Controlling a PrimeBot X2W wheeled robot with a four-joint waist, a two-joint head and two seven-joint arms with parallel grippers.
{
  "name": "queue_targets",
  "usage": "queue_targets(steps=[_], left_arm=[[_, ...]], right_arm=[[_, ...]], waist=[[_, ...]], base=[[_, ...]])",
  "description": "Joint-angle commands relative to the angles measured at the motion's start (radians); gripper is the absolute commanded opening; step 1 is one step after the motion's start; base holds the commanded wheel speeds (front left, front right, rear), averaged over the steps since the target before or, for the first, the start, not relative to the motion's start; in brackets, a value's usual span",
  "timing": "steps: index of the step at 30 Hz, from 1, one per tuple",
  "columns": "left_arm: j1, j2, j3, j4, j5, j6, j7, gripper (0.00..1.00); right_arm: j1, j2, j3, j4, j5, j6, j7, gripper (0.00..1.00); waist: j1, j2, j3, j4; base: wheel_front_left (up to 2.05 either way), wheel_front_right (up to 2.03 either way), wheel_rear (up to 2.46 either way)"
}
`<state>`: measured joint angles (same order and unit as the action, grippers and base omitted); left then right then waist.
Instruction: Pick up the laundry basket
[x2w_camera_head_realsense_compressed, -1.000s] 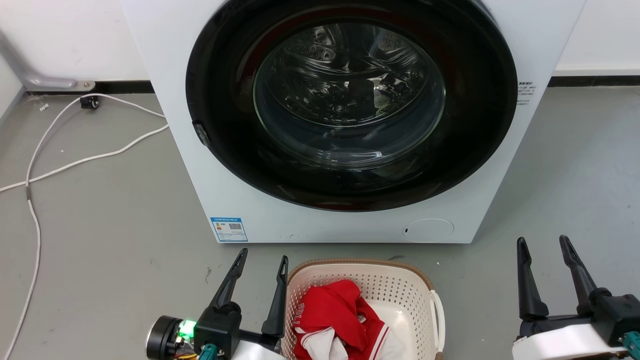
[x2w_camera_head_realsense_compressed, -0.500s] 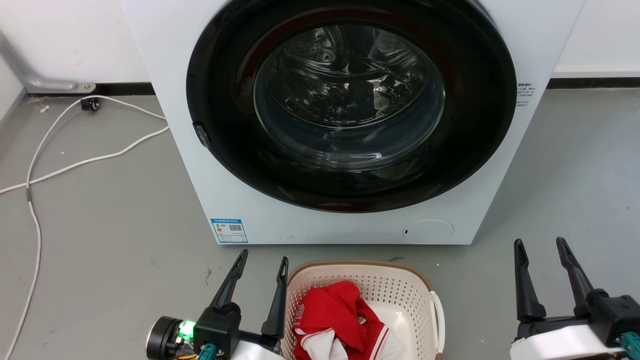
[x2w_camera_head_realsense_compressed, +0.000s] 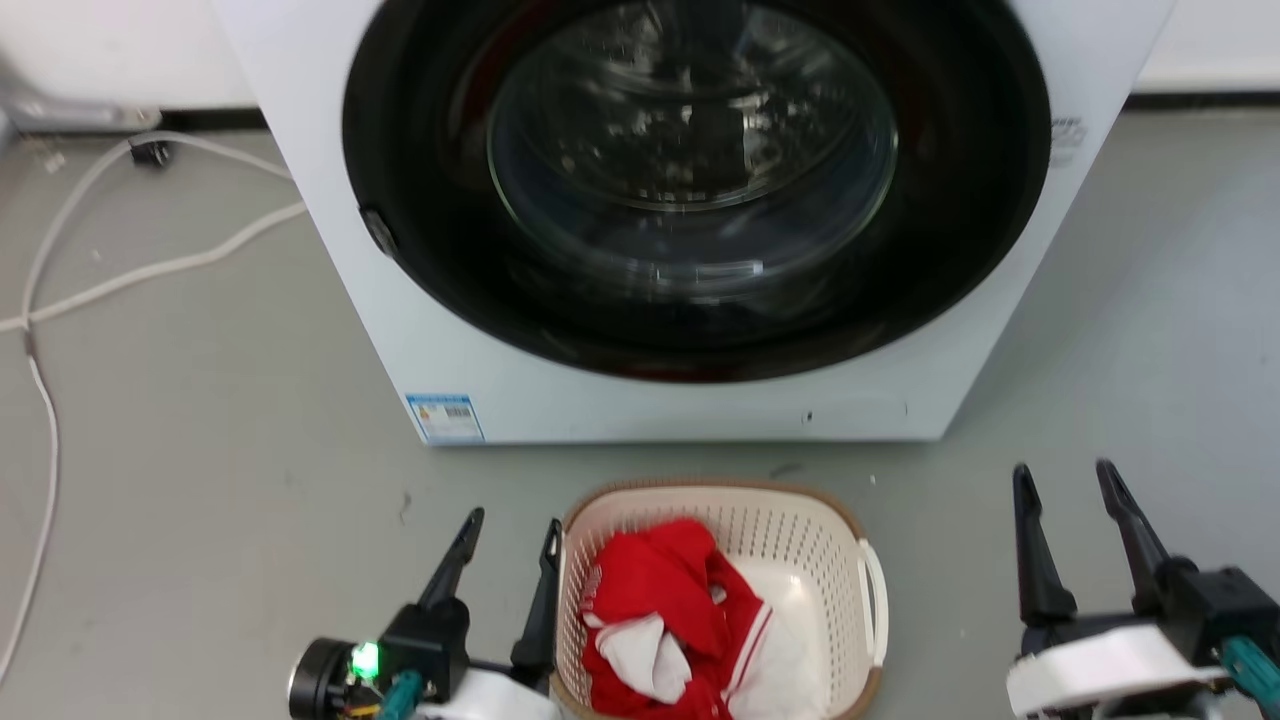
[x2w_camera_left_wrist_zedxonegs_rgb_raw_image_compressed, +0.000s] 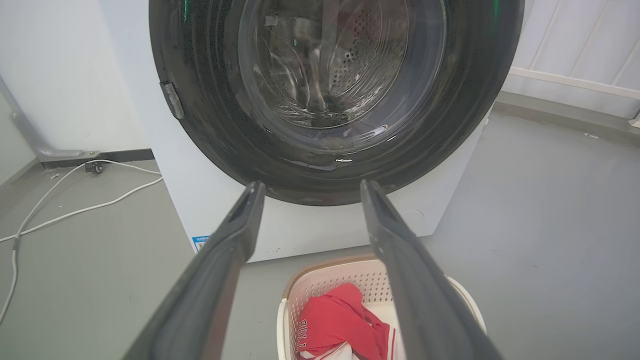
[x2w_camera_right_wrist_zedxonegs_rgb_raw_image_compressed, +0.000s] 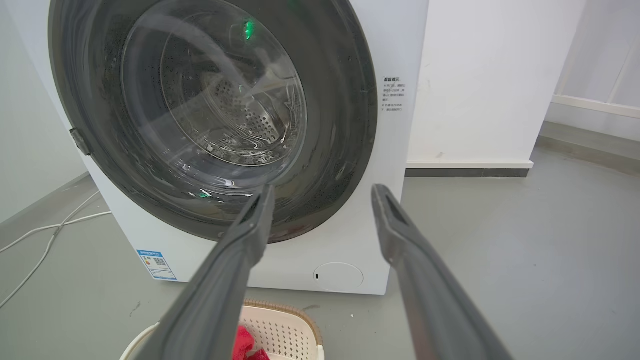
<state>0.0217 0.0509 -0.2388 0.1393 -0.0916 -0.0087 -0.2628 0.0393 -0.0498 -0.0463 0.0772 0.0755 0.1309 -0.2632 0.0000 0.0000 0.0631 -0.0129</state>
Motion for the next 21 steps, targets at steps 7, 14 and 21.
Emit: queue_targets(steps=[7,14,21], left_arm=[[-0.160,0.005,0.048,0.137,-0.009,-0.016,-0.003,1.00],[-0.350,0.041,0.074,0.358,-0.018,-0.048,-0.003,1.00],[-0.536,0.073,0.071,0.593,-0.026,-0.074,0.012,1.00]], right_arm=[[-0.173,-0.001,0.025,0.091,-0.019,0.000,0.023,1.00],[-0.352,-0.001,0.042,0.264,-0.001,0.000,0.086,1.00],[-0.513,0.000,0.057,0.493,0.034,0.000,0.146,1.00]], waist=[[0.0000,0.0000,0.259,-0.037],[0.0000,0.0000,0.424,-0.061],[0.0000,0.0000,0.535,-0.073]], base=[[0.00,0.00,0.00],[0.00,0.00,0.00],[0.00,0.00,0.00]])
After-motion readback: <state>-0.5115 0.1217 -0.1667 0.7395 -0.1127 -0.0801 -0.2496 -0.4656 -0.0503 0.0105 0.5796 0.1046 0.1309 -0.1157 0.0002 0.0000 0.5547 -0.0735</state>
